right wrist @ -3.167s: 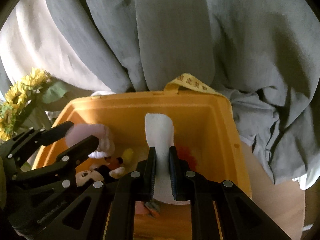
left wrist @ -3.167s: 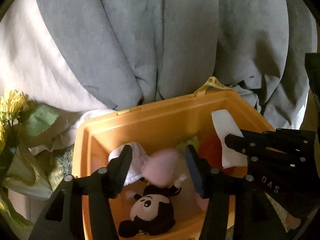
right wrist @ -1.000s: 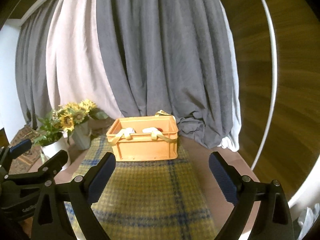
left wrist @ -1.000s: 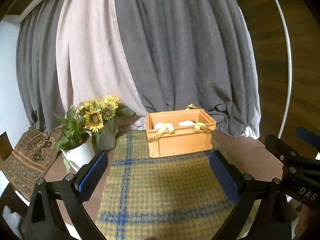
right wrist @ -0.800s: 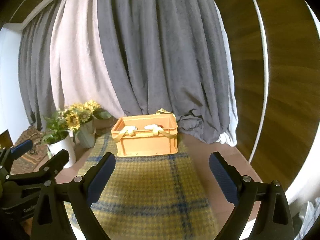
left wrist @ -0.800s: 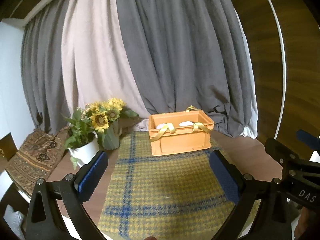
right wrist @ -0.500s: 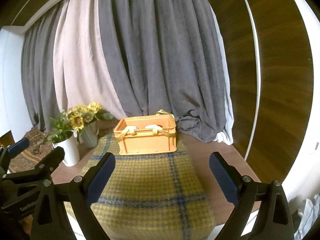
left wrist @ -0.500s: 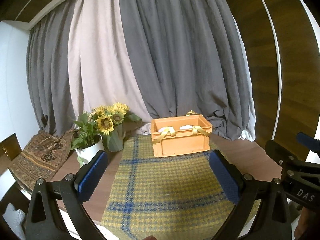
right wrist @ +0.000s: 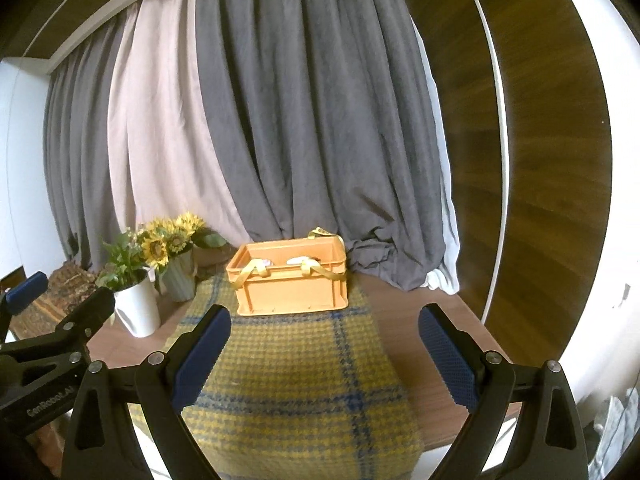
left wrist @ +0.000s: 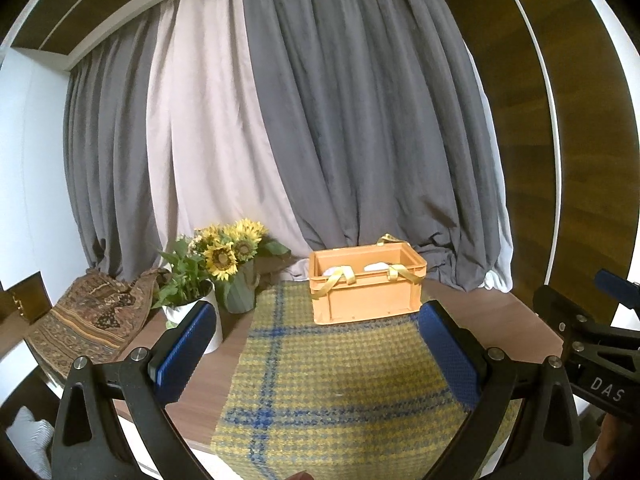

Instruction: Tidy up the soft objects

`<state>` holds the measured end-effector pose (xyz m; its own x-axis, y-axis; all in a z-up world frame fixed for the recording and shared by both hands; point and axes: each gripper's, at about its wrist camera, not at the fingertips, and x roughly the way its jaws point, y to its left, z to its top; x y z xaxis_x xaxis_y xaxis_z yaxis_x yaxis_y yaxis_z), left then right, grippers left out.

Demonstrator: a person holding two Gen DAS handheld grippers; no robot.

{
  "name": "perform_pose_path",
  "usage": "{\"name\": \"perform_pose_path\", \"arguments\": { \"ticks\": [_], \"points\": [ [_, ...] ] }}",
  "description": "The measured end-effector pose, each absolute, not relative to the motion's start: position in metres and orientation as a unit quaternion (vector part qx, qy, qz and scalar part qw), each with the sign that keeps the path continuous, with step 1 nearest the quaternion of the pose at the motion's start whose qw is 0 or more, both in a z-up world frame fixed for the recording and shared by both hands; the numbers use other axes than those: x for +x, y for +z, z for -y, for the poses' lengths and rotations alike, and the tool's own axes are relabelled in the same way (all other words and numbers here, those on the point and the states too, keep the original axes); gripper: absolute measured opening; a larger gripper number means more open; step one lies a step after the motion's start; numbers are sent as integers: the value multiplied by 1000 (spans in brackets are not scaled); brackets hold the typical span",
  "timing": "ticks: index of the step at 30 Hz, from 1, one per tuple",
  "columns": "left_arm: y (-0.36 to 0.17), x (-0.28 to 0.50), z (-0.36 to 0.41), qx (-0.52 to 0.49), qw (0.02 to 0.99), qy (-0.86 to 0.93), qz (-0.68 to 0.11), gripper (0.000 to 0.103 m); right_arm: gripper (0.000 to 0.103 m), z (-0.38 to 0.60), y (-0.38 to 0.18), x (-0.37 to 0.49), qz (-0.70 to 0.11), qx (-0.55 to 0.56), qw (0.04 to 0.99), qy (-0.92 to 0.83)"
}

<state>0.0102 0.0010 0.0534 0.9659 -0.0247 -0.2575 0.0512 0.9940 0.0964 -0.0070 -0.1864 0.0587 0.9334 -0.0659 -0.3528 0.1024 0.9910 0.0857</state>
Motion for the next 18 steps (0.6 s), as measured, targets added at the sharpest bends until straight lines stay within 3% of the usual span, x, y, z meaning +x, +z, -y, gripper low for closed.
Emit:
{"name": "perform_pose_path", "arguments": {
  "ticks": [18],
  "points": [
    [60,5,-1,48,992,-11,-118,103,96,188,63,-12,-168,47,984,-43]
  ]
}}
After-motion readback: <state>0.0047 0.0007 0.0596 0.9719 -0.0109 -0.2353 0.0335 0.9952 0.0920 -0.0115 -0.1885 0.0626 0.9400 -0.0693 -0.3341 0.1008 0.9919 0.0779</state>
